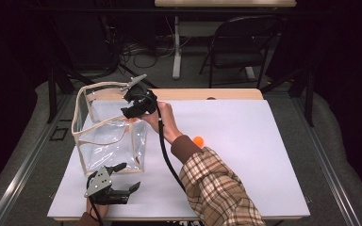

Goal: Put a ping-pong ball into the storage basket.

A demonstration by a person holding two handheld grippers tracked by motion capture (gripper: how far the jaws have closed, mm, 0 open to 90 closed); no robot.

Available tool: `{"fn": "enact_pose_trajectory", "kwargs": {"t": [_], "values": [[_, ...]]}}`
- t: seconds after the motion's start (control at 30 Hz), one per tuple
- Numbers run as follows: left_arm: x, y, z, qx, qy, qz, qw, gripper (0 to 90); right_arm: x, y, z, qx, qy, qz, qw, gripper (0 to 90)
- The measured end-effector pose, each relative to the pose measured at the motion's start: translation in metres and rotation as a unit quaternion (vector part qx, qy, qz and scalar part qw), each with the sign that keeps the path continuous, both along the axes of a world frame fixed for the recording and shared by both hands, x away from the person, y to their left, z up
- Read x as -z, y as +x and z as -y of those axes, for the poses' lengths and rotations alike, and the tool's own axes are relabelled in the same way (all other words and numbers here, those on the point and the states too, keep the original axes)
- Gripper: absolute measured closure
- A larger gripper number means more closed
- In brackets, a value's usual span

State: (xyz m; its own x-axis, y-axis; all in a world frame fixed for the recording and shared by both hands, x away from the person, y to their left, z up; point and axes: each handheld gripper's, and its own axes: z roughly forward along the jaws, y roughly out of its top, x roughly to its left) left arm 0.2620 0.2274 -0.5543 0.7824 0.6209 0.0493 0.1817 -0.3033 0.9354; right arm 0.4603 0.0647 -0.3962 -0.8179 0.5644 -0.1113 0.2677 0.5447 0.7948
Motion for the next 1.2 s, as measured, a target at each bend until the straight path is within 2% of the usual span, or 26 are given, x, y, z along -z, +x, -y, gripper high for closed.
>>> {"fn": "enact_pose_trajectory", "kwargs": {"t": [0.17,0.2,0.3,0.57,0.6,0.63,0.67,0.9,1.2], "values": [[0.0,0.0,0.0,-0.001,0.0,0.0,1.0,15.9,-0.003,-0.002,0.009,-0.009,0.019,-0.01,0.9997,24.4],[0.0,0.0,0.0,-0.001,0.0,0.0,1.0,15.9,-0.004,-0.004,0.012,-0.007,0.023,-0.002,0.9997,19.9],[0.0,0.0,0.0,-0.001,0.0,0.001,1.0,15.9,-0.006,-0.007,0.02,-0.011,0.035,-0.001,0.9993,18.5],[0.0,0.0,0.0,-0.002,0.001,0.0,1.0,15.9,-0.008,-0.008,0.026,-0.014,0.036,-0.002,0.9992,17.2],[0.0,0.0,0.0,-0.002,0.001,0.0,1.0,15.9,-0.012,-0.014,0.046,-0.02,0.049,-0.005,0.9986,17.2],[0.0,0.0,0.0,-0.003,0.001,0.0,1.0,15.9,-0.012,-0.014,0.046,-0.02,0.049,-0.005,0.9986,14.4],[0.0,0.0,0.001,-0.003,0.001,0.0,1.0,15.9,-0.012,-0.018,0.055,-0.022,0.045,-0.002,0.9987,14.1],[0.0,0.0,0.001,-0.002,0.002,0.0,1.0,15.9,-0.007,-0.03,0.079,-0.026,0.04,-0.002,0.9989,12.5],[0.0,0.0,0.001,-0.003,0.002,0.0,1.0,15.9,0.004,-0.036,0.103,-0.019,0.039,-0.005,0.999,10.9]]}}
